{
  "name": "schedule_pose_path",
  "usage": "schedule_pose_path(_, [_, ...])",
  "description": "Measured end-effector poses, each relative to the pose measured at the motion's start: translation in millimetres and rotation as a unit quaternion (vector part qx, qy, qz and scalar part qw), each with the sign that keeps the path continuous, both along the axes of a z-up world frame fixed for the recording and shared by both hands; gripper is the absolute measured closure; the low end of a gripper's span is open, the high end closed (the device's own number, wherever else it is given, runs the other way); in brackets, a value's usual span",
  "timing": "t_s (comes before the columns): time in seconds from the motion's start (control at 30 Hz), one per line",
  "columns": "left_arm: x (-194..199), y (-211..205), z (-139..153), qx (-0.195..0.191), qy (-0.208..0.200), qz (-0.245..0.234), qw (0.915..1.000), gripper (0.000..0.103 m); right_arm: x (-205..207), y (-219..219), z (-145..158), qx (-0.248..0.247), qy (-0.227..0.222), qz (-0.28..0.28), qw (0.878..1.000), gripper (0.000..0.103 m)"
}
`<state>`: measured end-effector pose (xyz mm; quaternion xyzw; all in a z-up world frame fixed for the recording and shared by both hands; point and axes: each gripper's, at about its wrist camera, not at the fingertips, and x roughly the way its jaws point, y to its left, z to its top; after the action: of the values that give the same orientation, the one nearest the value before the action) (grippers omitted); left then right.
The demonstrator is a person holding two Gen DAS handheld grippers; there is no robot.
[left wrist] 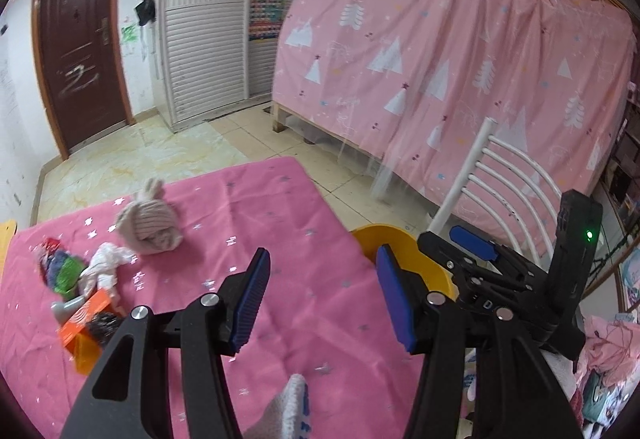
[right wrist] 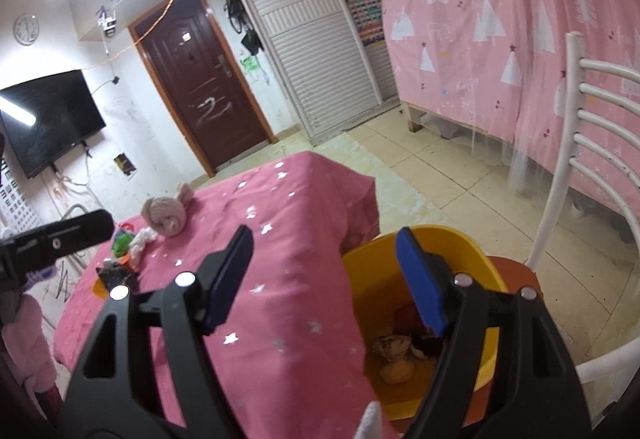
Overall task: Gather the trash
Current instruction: 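Move both grippers back toward the remaining items on the bed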
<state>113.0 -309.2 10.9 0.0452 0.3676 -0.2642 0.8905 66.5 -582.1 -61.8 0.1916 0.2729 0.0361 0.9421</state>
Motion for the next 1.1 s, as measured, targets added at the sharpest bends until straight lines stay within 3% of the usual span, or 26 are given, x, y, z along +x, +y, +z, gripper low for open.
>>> schedule_pose_path(0.6, [22, 91, 2, -0.027, 0.0, 0.092, 0.9954, 0.055, 15, 74, 12, -0.031, 0.005, 0.071, 0.997, 0.031])
schedule_pose_path(0.73, [27, 110, 1, -0.027, -0.002, 0.111, 0.9934, 0.055, 20, 89, 14, -0.039, 0.008, 0.088, 0.995, 0.03])
schedule_pose_path(0.8, [29, 122, 0, -0.029, -0.002, 0.122, 0.9921, 0.055, 22, 99, 15, -0.043, 0.009, 0.098, 0.994, 0.025])
schedule_pose_path(1.1, [42, 167, -5, -0.033, 0.006, 0.163, 0.986, 0.055, 29, 143, 21, -0.061, 0.01, 0.145, 0.987, 0.024])
